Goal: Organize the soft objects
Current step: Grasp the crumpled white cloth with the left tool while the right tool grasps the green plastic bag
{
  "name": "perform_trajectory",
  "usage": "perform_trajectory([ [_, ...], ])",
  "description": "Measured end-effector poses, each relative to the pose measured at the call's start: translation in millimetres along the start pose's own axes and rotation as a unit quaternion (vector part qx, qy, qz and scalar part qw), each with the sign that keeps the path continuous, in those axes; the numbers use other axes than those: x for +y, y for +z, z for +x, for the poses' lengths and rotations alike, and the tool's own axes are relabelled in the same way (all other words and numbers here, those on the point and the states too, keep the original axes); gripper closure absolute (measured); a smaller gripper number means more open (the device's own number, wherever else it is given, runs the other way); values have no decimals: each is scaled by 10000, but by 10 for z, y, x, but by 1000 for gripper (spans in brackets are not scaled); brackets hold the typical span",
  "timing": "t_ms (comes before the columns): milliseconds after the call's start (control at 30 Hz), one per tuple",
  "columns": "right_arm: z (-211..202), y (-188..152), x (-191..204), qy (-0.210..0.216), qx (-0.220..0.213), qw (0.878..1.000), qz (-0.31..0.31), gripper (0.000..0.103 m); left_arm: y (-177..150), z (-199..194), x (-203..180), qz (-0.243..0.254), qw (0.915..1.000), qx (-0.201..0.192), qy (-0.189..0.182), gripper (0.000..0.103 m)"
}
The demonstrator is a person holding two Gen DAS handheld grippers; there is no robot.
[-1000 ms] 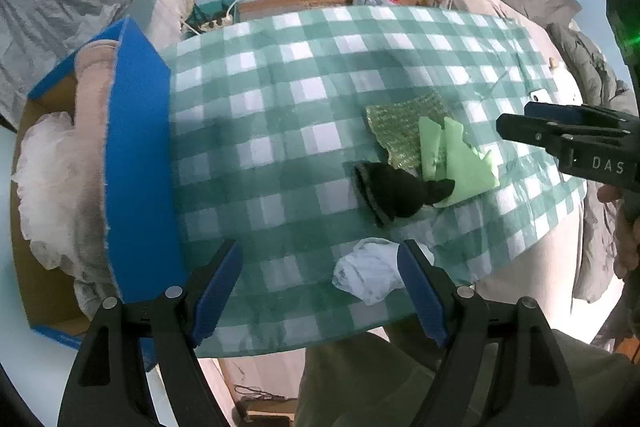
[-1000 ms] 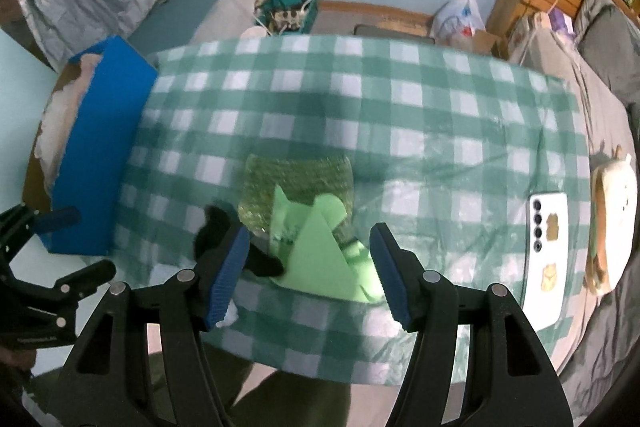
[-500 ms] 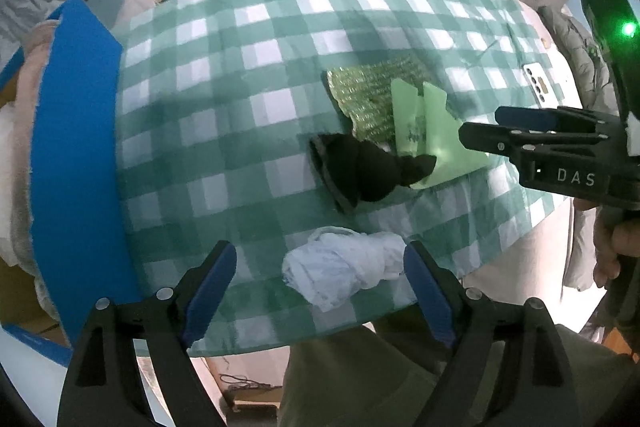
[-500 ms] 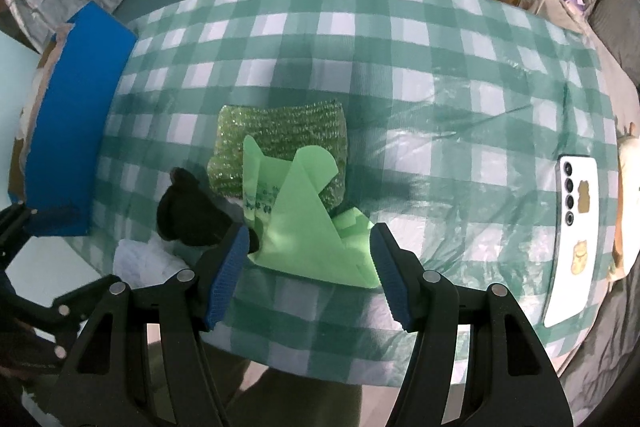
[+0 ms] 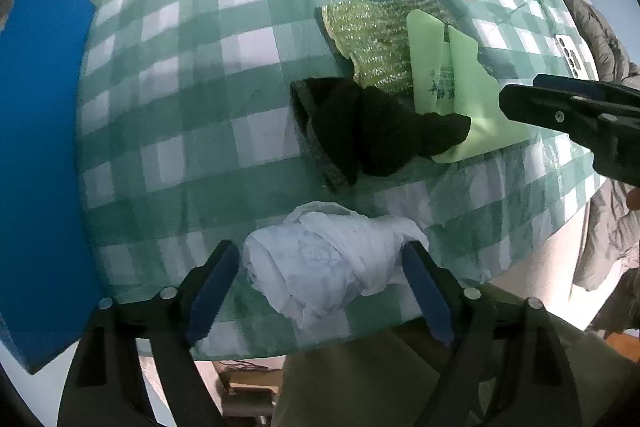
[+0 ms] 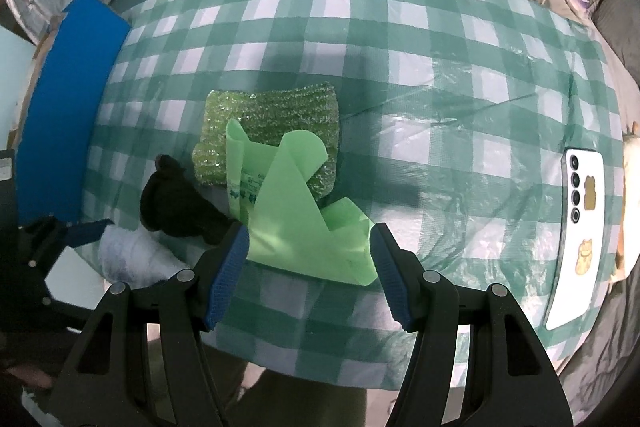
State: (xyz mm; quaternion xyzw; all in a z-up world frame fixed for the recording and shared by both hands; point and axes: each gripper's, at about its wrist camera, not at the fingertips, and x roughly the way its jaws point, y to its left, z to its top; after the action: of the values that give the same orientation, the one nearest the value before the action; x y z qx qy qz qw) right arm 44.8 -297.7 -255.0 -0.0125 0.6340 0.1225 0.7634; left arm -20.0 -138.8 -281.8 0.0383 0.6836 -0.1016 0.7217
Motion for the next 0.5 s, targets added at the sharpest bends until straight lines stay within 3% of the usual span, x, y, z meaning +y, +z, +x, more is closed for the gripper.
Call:
perform_trajectory([
  [167, 82, 31, 13, 34, 43, 10000, -15, 41, 1, 0, 21, 113, 9999, -72, 16, 34],
  [500, 302, 65, 85, -103, 166, 9997, -132, 41, 38, -140, 278, -36, 9992, -198, 347, 38],
])
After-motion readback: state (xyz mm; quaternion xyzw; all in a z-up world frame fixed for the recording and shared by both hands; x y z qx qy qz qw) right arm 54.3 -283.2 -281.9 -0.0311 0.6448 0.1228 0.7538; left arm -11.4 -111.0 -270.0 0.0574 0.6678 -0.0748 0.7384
